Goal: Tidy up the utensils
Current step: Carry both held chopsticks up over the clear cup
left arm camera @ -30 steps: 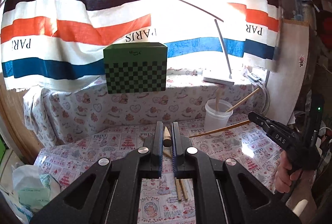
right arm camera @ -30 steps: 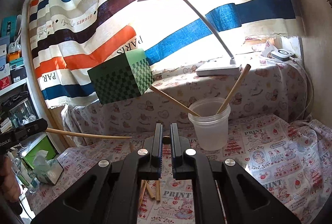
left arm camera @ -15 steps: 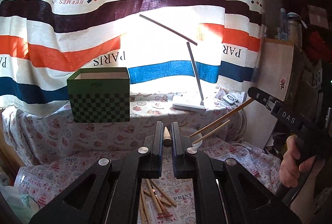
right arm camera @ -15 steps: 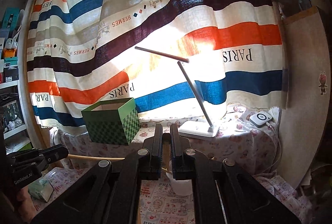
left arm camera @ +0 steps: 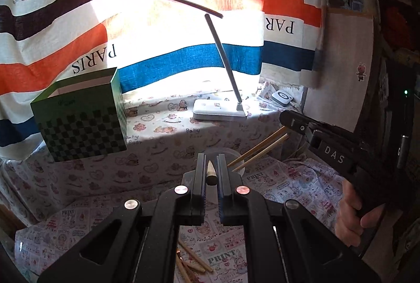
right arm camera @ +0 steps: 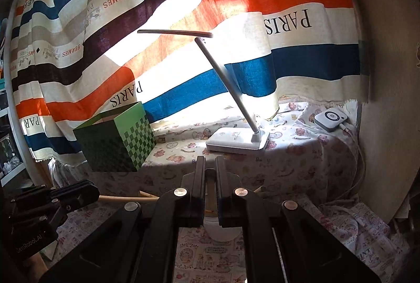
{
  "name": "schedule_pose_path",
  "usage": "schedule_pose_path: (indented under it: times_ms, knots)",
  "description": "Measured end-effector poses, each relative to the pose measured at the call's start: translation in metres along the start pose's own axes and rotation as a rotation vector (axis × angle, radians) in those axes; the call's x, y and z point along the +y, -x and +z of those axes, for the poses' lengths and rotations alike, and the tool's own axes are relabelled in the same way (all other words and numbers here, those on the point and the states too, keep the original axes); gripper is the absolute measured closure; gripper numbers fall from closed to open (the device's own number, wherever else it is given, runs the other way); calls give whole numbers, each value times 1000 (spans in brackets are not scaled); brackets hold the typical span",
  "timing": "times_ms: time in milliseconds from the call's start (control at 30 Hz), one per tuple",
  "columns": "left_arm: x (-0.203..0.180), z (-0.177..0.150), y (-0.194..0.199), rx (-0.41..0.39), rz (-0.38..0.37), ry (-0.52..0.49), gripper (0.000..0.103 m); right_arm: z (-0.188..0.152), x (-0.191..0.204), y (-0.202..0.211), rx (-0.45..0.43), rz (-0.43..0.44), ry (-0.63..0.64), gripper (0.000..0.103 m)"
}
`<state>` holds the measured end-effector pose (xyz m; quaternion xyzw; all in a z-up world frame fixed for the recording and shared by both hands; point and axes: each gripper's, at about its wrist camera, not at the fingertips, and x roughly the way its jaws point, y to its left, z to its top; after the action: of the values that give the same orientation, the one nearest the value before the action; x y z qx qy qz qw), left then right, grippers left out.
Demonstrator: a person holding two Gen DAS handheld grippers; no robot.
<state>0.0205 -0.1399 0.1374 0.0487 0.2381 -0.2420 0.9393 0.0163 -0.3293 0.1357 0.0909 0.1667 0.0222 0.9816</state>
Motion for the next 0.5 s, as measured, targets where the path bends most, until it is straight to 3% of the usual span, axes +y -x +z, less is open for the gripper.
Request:
schedule_pose_path:
  times_ms: [367,500]
  knots:
    - [-4,6,-55,60,10,1,97,-7,-12,-43,69,-9,-8,96]
    - [-8,8,-59,37,27,-15,97,-7,-13,-45,79,7,-14,96]
